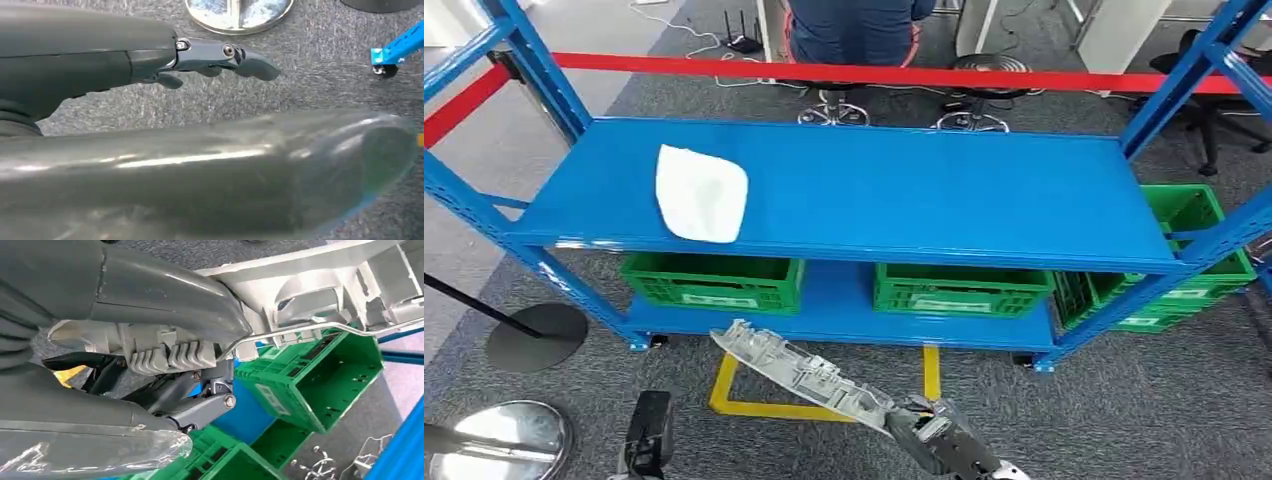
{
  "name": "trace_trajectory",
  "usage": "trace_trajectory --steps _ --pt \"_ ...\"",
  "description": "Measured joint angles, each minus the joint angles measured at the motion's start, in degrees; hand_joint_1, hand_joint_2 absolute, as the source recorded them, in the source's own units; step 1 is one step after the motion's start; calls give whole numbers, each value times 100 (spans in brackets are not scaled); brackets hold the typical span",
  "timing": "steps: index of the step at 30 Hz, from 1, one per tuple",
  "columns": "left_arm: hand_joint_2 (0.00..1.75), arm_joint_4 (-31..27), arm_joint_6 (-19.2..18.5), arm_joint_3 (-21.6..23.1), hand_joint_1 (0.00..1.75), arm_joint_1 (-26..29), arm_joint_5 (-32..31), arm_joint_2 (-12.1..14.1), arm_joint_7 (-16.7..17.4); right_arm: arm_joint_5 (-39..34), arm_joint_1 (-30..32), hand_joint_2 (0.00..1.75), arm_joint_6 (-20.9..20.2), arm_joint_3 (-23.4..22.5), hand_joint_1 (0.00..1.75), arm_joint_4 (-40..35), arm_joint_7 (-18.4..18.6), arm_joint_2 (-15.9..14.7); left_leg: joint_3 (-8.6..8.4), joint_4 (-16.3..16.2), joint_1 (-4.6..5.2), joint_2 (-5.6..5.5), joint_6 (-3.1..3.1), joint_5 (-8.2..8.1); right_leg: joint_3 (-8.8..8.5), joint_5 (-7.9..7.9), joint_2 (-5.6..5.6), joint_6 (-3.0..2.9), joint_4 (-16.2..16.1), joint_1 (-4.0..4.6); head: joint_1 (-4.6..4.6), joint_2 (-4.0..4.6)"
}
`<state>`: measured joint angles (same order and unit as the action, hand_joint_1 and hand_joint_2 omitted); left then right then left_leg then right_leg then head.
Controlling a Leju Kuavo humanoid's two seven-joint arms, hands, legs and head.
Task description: Take the parts from the cabinet and place them on the table.
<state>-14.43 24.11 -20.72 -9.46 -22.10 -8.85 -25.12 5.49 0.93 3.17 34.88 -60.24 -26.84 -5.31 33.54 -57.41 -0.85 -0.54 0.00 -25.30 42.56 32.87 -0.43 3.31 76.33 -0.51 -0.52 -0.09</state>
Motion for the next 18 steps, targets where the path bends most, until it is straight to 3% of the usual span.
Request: trace_trajectory --steps 1,3,4,5,8,10,12,14,15,16,18 --pt "0 0 -61 20 0 0 -11 9 -48 0 -5 175 0 0 175 15 4 2 -9 -1 -4 -8 -2 -2 -161 -225 0 -11 -334 -5 2 0" --pt "0 0 -157 46 0 -10 -6 17 -131 0 -22 175 -2 2 175 28 9 20 -45 -6 -18 -20 -37 -24 -696 -720 10 -20 -1392 -21 2 0" --pt "0 0 -179 46 0 -14 13 26 -146 -4 -44 175 -2 4 175 39 7 42 -37 -9 12 -23 -74 -32 -832 -648 5 -7 -1626 -18 7 0" --pt "0 0 -192 46 0 -19 26 39 -157 -13 -75 175 -2 7 175 48 2 70 -5 -46 32 -21 -100 -31 -872 -654 -15 -56 -1712 -13 20 0" --pt "0 0 -238 46 0 -19 59 61 -179 -44 -78 175 -4 7 175 59 -7 98 -9 19 11 -16 -191 27 -819 -670 -29 -164 -1666 21 -22 0" --pt "0 0 -273 46 0 -19 83 70 -216 -101 -83 175 -48 -2 175 59 -24 111 63 -136 1 0 -253 -135 -831 -702 -15 -247 -1706 -15 -37 0" --pt "0 0 -306 46 0 -17 96 74 -229 -170 -89 175 -122 -13 175 59 -100 140 459 -978 3 2 -279 -588 -814 -709 -5 -301 -1706 -6 -39 0" --pt "0 2 -317 46 0 0 103 74 -231 -184 -90 175 -151 -13 175 61 -122 170 827 -1731 5 1 -278 -822 -807 -712 -7 -310 -1706 7 -37 0" --pt "0 2 -317 46 0 5 105 76 -231 -186 -85 175 -162 -13 175 66 -122 177 845 -1748 7 1 -269 -748 -809 -712 -10 -310 -1706 11 -37 0" --pt "0 2 -317 44 0 4 105 83 -231 -186 -83 175 -164 -13 175 70 -122 179 752 -1535 11 1 -251 -557 -810 -712 -15 -309 -1705 12 -37 0" --pt "0 2 -317 44 0 -1 105 96 -231 -190 -85 175 -166 -13 175 74 -122 186 296 -621 16 2 -206 -69 -824 -714 -18 -301 -1705 11 -37 0"
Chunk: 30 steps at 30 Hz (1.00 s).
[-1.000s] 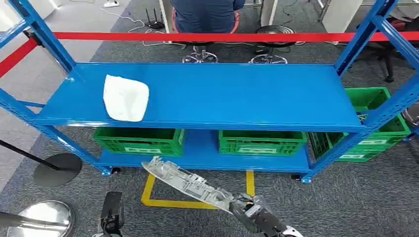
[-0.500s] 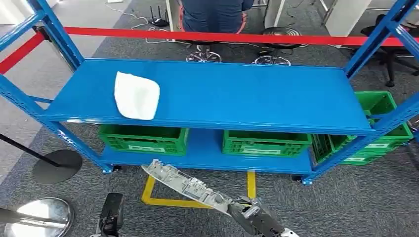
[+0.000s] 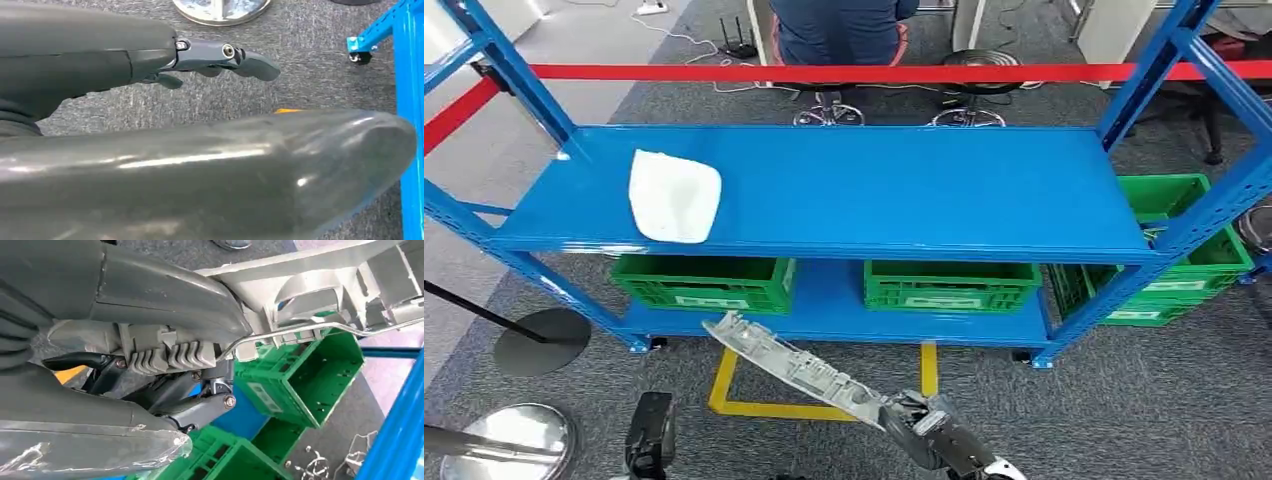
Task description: Take the parts from the cabinet and place them on the table.
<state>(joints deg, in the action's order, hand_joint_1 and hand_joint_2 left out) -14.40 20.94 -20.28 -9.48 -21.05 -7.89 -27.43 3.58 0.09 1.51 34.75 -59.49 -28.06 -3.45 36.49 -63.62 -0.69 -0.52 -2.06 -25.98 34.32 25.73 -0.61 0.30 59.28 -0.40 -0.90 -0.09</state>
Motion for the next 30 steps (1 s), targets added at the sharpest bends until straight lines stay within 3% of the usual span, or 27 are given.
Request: trace_trajectory --steps 1,2,5,6,7,8,10,11,12,13,15,16,17,20,21,22,23,25,26,27,28,30 --pt "0 0 2 2 0 -5 -4 7 -2 -2 -1 175 -4 0 175 0 -2 7 -199 371 0 2 20 115 1 -2 0 17 -1 3 0 0" --pt "0 0 4 2 0 -17 -15 7 -9 -4 -6 175 -18 0 175 0 -18 9 -295 620 10 -6 26 56 40 19 -8 64 56 60 -2 0" --pt "0 0 24 2 0 9 0 4 -24 -88 -4 175 -46 -7 175 0 -22 15 -238 579 33 -12 101 70 37 -40 -2 161 -29 31 13 0" --pt "0 0 20 0 0 17 26 4 -31 -166 2 175 -101 -24 175 0 -26 17 -255 622 -18 -7 151 103 50 -15 -5 199 -17 33 -7 0" --pt "0 0 0 -6 0 16 41 17 -35 -210 17 175 -125 -39 175 0 -46 24 -262 624 -21 -8 167 106 113 77 13 230 84 32 32 0" --pt "0 0 -18 -9 0 17 67 15 -29 -227 23 175 -142 -52 175 0 -70 24 -260 622 -21 2 210 138 217 288 18 256 368 26 70 0" --pt "0 7 -68 -26 0 59 147 11 61 -238 36 175 -146 -52 175 0 -81 24 -244 619 -13 5 225 148 599 755 17 289 1279 17 74 0" --pt "0 18 -85 -48 0 97 186 9 90 -240 57 175 -149 -52 175 0 -81 24 -235 618 -6 10 229 152 758 892 18 302 1668 16 74 0" --pt "0 26 -98 -63 0 137 195 6 105 -240 85 175 -149 -52 175 0 -81 24 -233 617 -4 11 228 154 776 868 18 302 1740 15 74 0" --pt "0 26 -103 -72 0 177 197 9 114 -240 109 175 -149 -57 175 0 -81 24 -232 617 -4 10 227 157 646 719 17 296 1542 16 74 0" --pt "0 28 -105 -98 0 214 210 4 122 -240 114 175 -149 -59 175 0 -76 24 -234 616 -8 2 204 172 102 263 19 267 565 13 77 0" --pt "0 31 -107 -109 0 219 210 2 122 -245 99 175 -149 -61 175 0 -77 24 -233 613 -6 -4 182 184 -165 143 18 259 81 8 77 0" --pt "0 31 -107 -120 0 219 210 4 122 -245 79 175 -151 -59 175 0 -77 26 -200 592 34 -8 145 200 -252 178 1 225 -28 33 74 0" --pt "0 33 -107 -140 0 232 210 2 131 -249 98 175 -153 -61 175 -2 -81 28 -171 621 11 -9 32 288 -158 107 -14 122 14 59 66 0" --pt "0 35 -107 -144 0 241 210 4 131 -249 101 175 -151 -63 175 0 -76 31 -156 625 16 -15 -6 315 -131 54 -5 58 -19 43 68 0" --pt "0 39 -105 -151 0 245 206 4 131 -247 85 175 -151 -72 175 0 -81 28 -108 577 6 -10 -31 190 -96 0 11 6 -38 15 59 0" --pt "0 42 -109 -151 0 250 201 4 131 -243 69 175 -157 -79 175 -2 -92 31 -18 348 13 -2 -52 -87 -36 -39 11 -39 -39 9 37 0" --pt "0 46 -136 -149 0 246 162 4 149 -232 29 175 -201 -83 175 0 -144 39 288 -522 9 0 -88 -657 92 -131 16 -52 -38 14 20 0" --pt "0 48 -136 -146 0 247 96 4 190 -232 -1 175 -232 -87 175 9 -162 42 402 -909 12 0 -96 -844 163 -183 19 -54 -35 20 18 0" --pt "0 52 -140 -135 0 254 22 2 216 -234 -36 175 -295 -98 175 28 -175 55 406 -1085 12 0 -97 -912 237 -245 20 -55 -34 23 17 0" --pt "0 55 -171 -122 0 256 -31 2 223 -238 -67 175 -365 -114 175 46 -188 77 269 -969 12 0 -91 -835 308 -304 19 -50 -33 24 20 0" --pt "0 55 -247 -92 0 237 -98 9 223 -221 -148 175 -461 -122 175 90 -214 125 -340 -102 12 1 -61 -510 433 -416 12 -20 -33 21 15 0"
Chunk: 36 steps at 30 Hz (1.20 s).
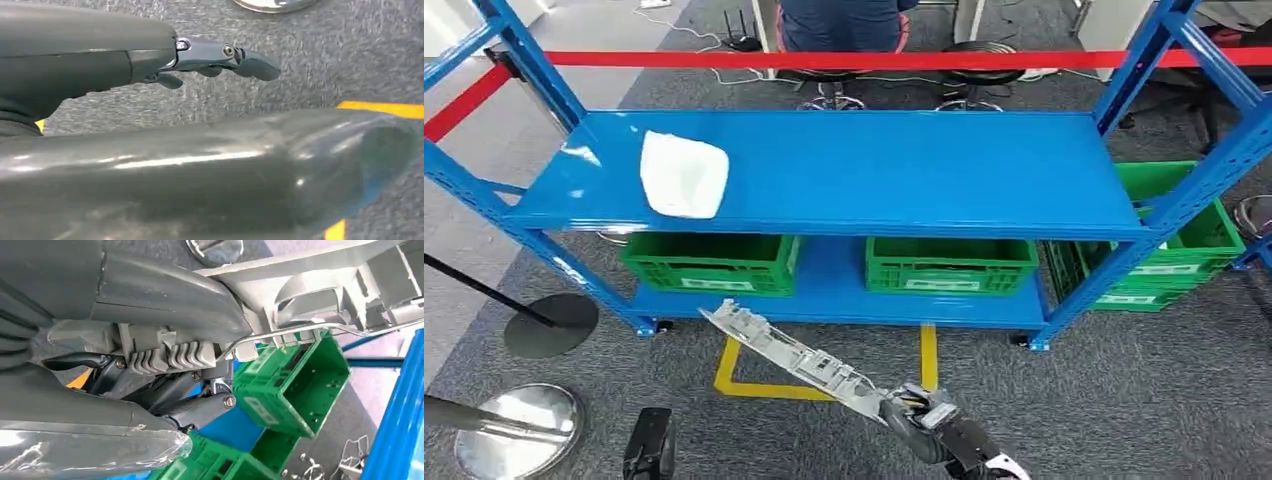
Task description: Take the parts from the cabinet and place them on the table.
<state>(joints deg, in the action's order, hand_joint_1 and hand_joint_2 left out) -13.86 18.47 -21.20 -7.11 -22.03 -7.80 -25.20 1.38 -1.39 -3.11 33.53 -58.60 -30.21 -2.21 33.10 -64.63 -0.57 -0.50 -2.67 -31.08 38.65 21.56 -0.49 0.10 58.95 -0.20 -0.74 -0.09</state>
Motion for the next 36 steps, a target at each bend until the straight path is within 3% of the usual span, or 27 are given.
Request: trace_trajectory --steps 1,2,3,6,7,8,10,11,12,13,14,15,16,17,18,21,22,23,25,26,27,28,29,31,32,33,36 --pt "0 0 -44 9 0 -26 -9 9 0 15 -47 175 -17 0 175 20 -11 33 -393 554 -1 1 17 125 38 -55 -5 29 8 -2 0 0" --pt "0 0 -90 20 0 -65 -11 9 0 24 -69 175 -24 -11 175 31 -20 63 -552 886 10 -1 43 28 72 -99 -7 70 18 24 -11 0" --pt "0 0 -105 44 0 -84 -24 9 -2 30 -100 175 -26 -33 175 52 -35 74 -510 851 21 -27 97 130 72 -146 3 102 4 27 28 0" --pt "0 4 -111 77 0 -22 -72 39 13 81 -151 175 -11 -66 175 114 -63 120 -441 856 57 -15 220 276 58 -344 -5 215 -128 -7 13 0" --pt "0 13 -124 87 0 -25 -90 53 24 87 -148 175 0 -88 175 131 -70 120 -398 866 22 4 268 352 94 -268 -4 242 -103 -16 13 0" --pt "0 13 -133 94 0 -24 -94 79 35 90 -143 175 11 -105 175 146 -72 120 -326 865 22 6 302 413 204 26 14 275 35 -17 26 0" --pt "0 13 -177 107 0 -15 -122 92 35 92 -148 175 20 -146 175 183 -70 120 -178 865 22 1 343 504 408 758 14 313 868 -28 46 0" --pt "0 13 -188 116 0 -6 -138 92 35 94 -144 175 24 -162 175 195 -72 120 -98 863 23 1 344 564 504 954 12 326 1331 -28 46 0" --pt "0 13 -192 131 0 3 -148 87 24 98 -138 175 28 -171 175 197 -79 120 -25 861 24 4 336 617 535 994 12 334 1648 -28 44 0" --pt "0 15 -194 140 0 6 -166 85 13 109 -138 175 29 -175 175 197 -85 120 40 859 24 11 326 666 471 859 13 335 1721 -28 46 0" --pt "0 15 -197 149 0 3 -188 79 4 109 -138 175 26 -184 175 197 -94 120 99 858 24 16 313 712 302 657 14 327 1597 -28 44 0" --pt "0 15 -199 162 0 -5 -194 63 0 105 -139 175 7 -195 175 197 -98 122 152 858 23 16 296 757 -20 482 14 311 1215 -28 46 0" --pt "0 15 -199 179 0 -14 -208 55 0 98 -141 175 -9 -212 175 194 -109 127 184 856 21 14 274 793 -404 428 15 288 704 -28 46 0" --pt "0 15 -197 203 0 -22 -236 42 0 92 -157 175 -22 -245 175 192 -120 138 206 845 32 11 242 824 -783 631 17 263 127 -20 48 0" --pt "0 15 -199 221 0 -33 -256 39 0 92 -165 175 -30 -258 175 186 -133 160 220 833 47 10 214 847 -1022 740 8 232 -145 -6 39 0" --pt "0 15 -197 249 0 -60 -299 37 0 105 -155 175 -28 -289 175 177 -168 179 219 864 22 14 97 944 -895 727 4 123 -166 32 35 0" --pt "0 15 -197 253 0 -61 -310 37 0 111 -150 175 -28 -302 175 177 -168 183 242 845 12 17 68 928 -925 677 19 52 -199 -6 42 0" --pt "0 15 -197 256 0 -60 -310 39 0 116 -153 175 -28 -319 175 177 -166 183 294 729 8 17 38 766 -913 651 22 13 -199 -8 24 0" --pt "0 15 -197 264 0 -64 -310 39 0 122 -142 175 -28 -332 175 177 -168 188 624 -112 3 15 -15 187 -841 585 27 -40 -197 -3 -4 0" --pt "0 13 -197 269 0 -63 -310 39 0 122 -138 175 -28 -334 175 177 -168 192 799 -569 4 15 -31 -22 -806 563 29 -45 -195 1 -9 0" --pt "0 15 -197 275 0 -61 -312 37 0 129 -131 175 -28 -341 175 179 -168 192 921 -914 3 15 -39 -129 -776 542 30 -44 -192 2 -11 0" --pt "0 15 -197 280 0 -59 -321 35 0 135 -119 175 -30 -350 175 179 -168 192 905 -959 4 15 -41 -94 -758 530 28 -37 -191 2 -9 0" --pt "0 15 -197 282 0 -60 -330 37 0 140 -106 175 -30 -356 175 179 -168 194 771 -780 3 15 -38 64 -747 520 25 -23 -188 2 -13 0" --pt "0 15 -216 295 0 -71 -365 44 -4 162 -96 175 -30 -363 175 177 -168 203 186 202 -1 17 -19 544 -750 515 20 -6 -179 -5 -11 0" --pt "0 15 -236 308 0 -82 -378 44 -13 173 -98 175 -26 -367 175 177 -175 212 -68 658 -6 20 -10 628 -743 518 20 19 -172 1 -13 0" --pt "0 15 -258 328 0 -96 -382 42 -18 179 -107 175 -22 -372 175 177 -181 216 -170 794 20 0 23 573 -706 522 17 51 -152 35 -13 0" --pt "0 15 -282 369 0 -96 -406 39 -22 199 -109 175 -20 -376 175 175 -199 234 -111 829 19 -5 135 526 -679 487 10 134 -147 38 0 0"
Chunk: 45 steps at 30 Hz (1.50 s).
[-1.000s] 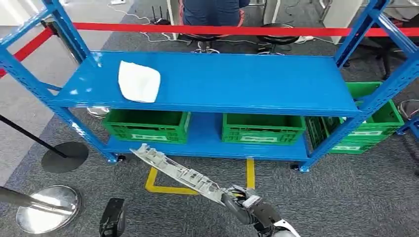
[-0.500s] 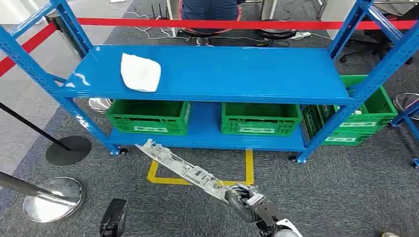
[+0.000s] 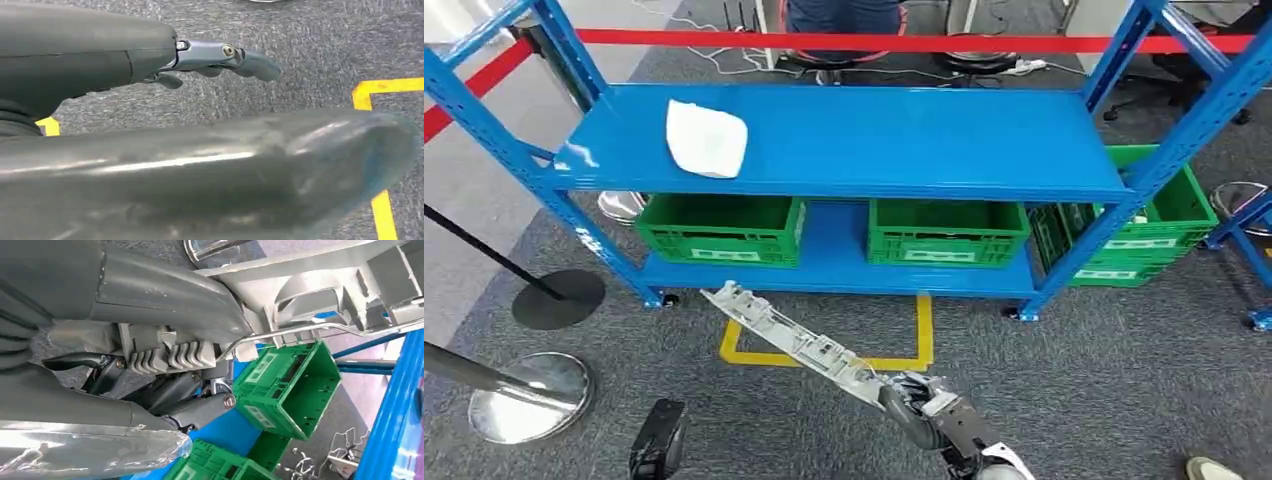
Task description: Take the parts from the cabinet and place them on the table.
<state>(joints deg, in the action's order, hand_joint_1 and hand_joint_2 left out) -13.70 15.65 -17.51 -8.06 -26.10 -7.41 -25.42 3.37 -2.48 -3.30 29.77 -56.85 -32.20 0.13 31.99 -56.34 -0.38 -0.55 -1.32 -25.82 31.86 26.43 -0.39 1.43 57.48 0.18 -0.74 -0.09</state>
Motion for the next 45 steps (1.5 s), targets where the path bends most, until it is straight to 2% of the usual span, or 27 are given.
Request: trace_trajectory --steps 2,3,5,6,7,9,11,12,15,17,18,20,21,22,24,26,27,28,32,33,35,37,38,39,41,42,45 --pt "0 0 -33 13 0 -7 -29 -4 0 7 0 175 -13 -4 175 -2 -7 0 -2 34 -39 3 86 28 87 113 1 59 104 -6 2 0" --pt "0 0 -48 17 0 -13 -40 -4 9 13 -5 175 -20 -4 175 -4 -20 0 3 33 -39 4 131 32 221 311 8 91 419 -14 35 0" --pt "0 0 -72 24 0 0 -48 -15 33 13 -5 175 -22 -2 175 -4 -33 7 11 32 -31 10 146 34 676 740 8 127 1422 -28 39 0" --pt "0 0 -87 26 0 6 -53 -13 44 15 6 175 -26 -2 175 -4 -35 9 12 31 -26 13 147 34 869 859 7 140 1830 -28 37 0" --pt "0 0 -94 26 0 8 -76 -13 50 17 16 175 -31 -2 175 -4 -35 9 10 30 -24 11 147 35 920 814 7 140 1908 -29 39 0" --pt "0 0 -101 50 0 8 -90 -15 79 26 17 175 -50 -2 175 -4 -37 9 -1 20 -25 -4 146 34 651 390 8 123 1323 -29 39 0" --pt "0 0 -120 63 0 6 -107 -24 96 0 9 175 -144 -9 175 -4 -81 13 -12 6 -28 -15 120 17 165 -86 8 104 285 -40 44 0" --pt "0 0 -125 74 0 3 -116 -22 112 -24 -5 175 -201 -13 175 -7 -98 22 23 -24 15 -17 86 16 50 -11 0 101 143 -23 44 0" --pt "0 2 -127 98 0 14 -142 -24 144 -77 -1 175 -330 -48 175 -4 -118 31 89 -28 6 -7 5 72 120 12 -26 5 127 -8 26 0" --pt "0 2 -127 107 0 5 -147 -22 144 -77 -2 175 -347 -61 175 -4 -120 33 114 -88 -4 2 -66 -16 110 -26 -14 -72 92 -47 26 0" --pt "0 2 -129 109 0 0 -149 -22 144 -74 -10 175 -363 -63 175 -4 -129 40 223 -322 1 4 -89 -196 119 -30 -9 -119 92 -49 0 0" --pt "0 2 -142 120 0 6 -151 -22 149 -74 -10 175 -396 -63 175 -4 -138 55 635 -1224 -5 5 -117 -634 140 -42 -2 -150 92 -45 -2 0" --pt "0 2 -151 125 0 16 -151 -22 162 -77 -8 175 -404 -63 175 -2 -140 55 829 -1633 -5 5 -122 -778 151 -47 -2 -157 92 -42 -7 0" --pt "0 2 -155 135 0 28 -153 -24 170 -77 2 175 -411 -63 175 2 -140 55 934 -1841 -5 5 -120 -792 158 -52 -4 -163 92 -40 -2 0" --pt "0 2 -157 144 0 36 -158 -24 173 -77 28 175 -422 -63 175 7 -138 55 728 -1436 -5 5 -102 -443 157 -60 -16 -154 92 -40 -4 0" --pt "0 2 -157 149 0 27 -160 -24 173 -77 27 175 -424 -63 175 7 -138 61 224 -461 -6 4 -74 19 151 -71 -31 -129 93 -42 -4 0" --pt "0 2 -157 153 0 19 -160 -26 173 -77 24 175 -424 -66 175 4 -140 61 70 -145 3 -1 -65 27 171 -69 -38 -96 107 -1 -9 0" --pt "0 2 -157 155 0 8 -160 -31 173 -81 19 175 -424 -68 175 4 -142 61 45 -39 -10 -8 -29 -8 213 -74 -48 -66 135 15 2 0" --pt "0 4 -162 157 0 36 -162 -26 177 -90 40 175 -455 -81 175 7 -140 61 81 -27 -27 17 105 51 279 -77 -50 61 123 -12 -11 0" --pt "0 4 -162 157 0 26 -173 -28 177 -92 40 175 -472 -81 175 7 -142 61 83 -27 -27 26 140 53 357 84 -20 92 326 -12 35 0" --pt "0 4 -164 160 0 40 -195 -35 184 -81 40 175 -505 -81 175 7 -144 61 87 -28 -21 56 165 51 756 544 -8 136 1260 -30 41 0" --pt "0 4 -164 157 0 52 -201 -35 195 -48 56 175 -507 -81 175 17 -144 61 89 -30 -15 90 167 51 1055 747 -6 156 1914 -30 44 0" --pt "0 4 -164 160 0 52 -203 -33 195 -37 62 175 -507 -81 175 24 -142 59 88 -31 -15 98 167 51 1031 664 -6 156 1870 -30 44 0" --pt "0 4 -164 160 0 50 -203 -35 195 -31 66 175 -514 -81 175 26 -142 59 83 -34 -15 109 166 51 859 450 -1 146 1538 -30 46 0" --pt "0 4 -170 162 0 48 -210 -44 197 -22 54 175 -533 -83 175 26 -140 59 60 -37 -21 137 151 42 289 -45 92 121 450 -30 48 0" --pt "0 4 -170 164 0 46 -212 -42 201 -20 38 175 -551 -83 175 28 -140 59 61 -40 2 141 121 38 148 11 217 122 172 -9 46 0" --pt "0 4 -173 166 0 47 -234 -44 234 -4 39 175 -584 -81 175 28 -142 59 99 -51 30 180 38 73 149 -16 136 7 131 19 11 0"
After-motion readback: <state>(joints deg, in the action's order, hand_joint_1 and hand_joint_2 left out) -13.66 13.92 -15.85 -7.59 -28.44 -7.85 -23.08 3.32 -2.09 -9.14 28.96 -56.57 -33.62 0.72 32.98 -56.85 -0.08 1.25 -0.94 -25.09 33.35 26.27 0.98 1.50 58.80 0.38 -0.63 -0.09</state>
